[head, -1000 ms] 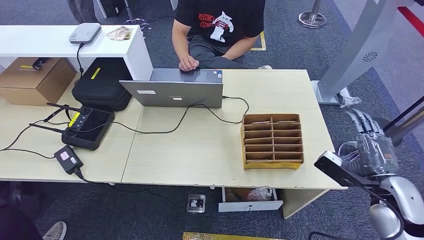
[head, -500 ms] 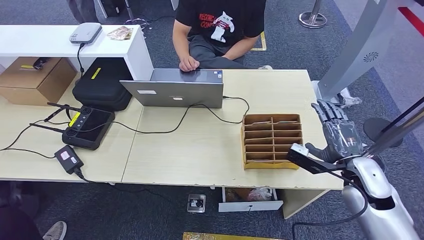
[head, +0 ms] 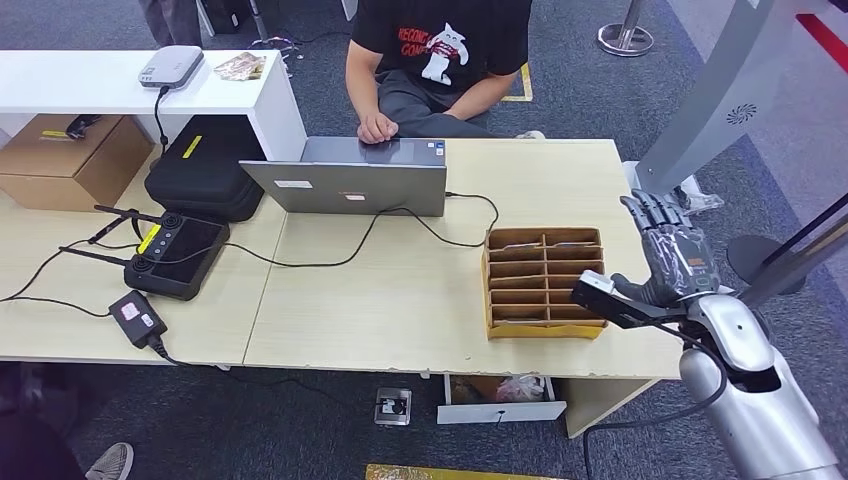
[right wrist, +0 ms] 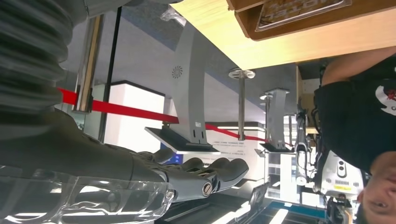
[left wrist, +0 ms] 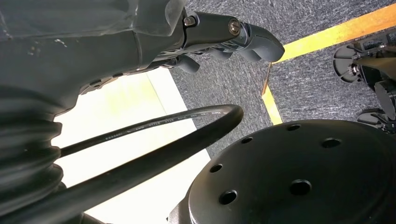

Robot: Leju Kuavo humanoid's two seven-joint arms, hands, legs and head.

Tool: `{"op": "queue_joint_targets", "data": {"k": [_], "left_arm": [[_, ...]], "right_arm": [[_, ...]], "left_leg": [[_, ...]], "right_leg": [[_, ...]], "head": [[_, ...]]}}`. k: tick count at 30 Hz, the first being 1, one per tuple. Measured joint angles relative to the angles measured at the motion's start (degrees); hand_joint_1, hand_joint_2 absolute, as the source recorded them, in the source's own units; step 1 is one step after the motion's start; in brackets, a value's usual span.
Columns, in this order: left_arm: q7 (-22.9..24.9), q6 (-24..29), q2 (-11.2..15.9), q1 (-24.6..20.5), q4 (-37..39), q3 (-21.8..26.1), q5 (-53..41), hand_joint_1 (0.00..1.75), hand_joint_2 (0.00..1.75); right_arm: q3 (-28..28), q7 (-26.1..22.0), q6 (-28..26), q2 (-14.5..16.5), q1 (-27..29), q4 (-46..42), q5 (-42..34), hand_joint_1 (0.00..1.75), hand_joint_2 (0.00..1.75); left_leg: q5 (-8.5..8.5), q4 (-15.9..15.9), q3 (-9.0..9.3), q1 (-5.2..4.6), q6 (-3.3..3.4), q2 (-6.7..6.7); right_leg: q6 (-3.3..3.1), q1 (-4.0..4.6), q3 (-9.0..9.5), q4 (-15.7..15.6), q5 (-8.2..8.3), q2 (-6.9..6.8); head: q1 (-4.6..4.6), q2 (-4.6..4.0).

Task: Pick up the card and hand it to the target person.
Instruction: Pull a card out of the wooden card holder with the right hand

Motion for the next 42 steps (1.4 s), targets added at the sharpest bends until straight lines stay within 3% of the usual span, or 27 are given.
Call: {"op": "queue_joint_targets", "data": {"k": [12,42], "left_arm": [[-0.1,0.1,0.0,0.1,0.0,0.0,0.3,0.0,1.75],[0.1,0.1,-0.1,0.2,0.0,0.0,1.2,0.0,1.75]], "right_arm": [[1.8,-1.7,-0.3,1.4,-3.2,5.7,-1.0,0.0,1.75],[6.3,-2.5,-4.3,10.4,-11.8,23.7,0.9,0.0,1.75]], "left_leg": [[0.0,0.0,-0.01,0.0,0.0,0.0],[0.02,0.0,0.0,0.0,-0.01,0.0]], "right_leg": [[0.0,0.0,0.0,0.0,0.0,0.0],[0.0,0.0,0.0,0.0,0.0,0.01]], "head": [[0.01,0.0],[0.0,0.0]]}}
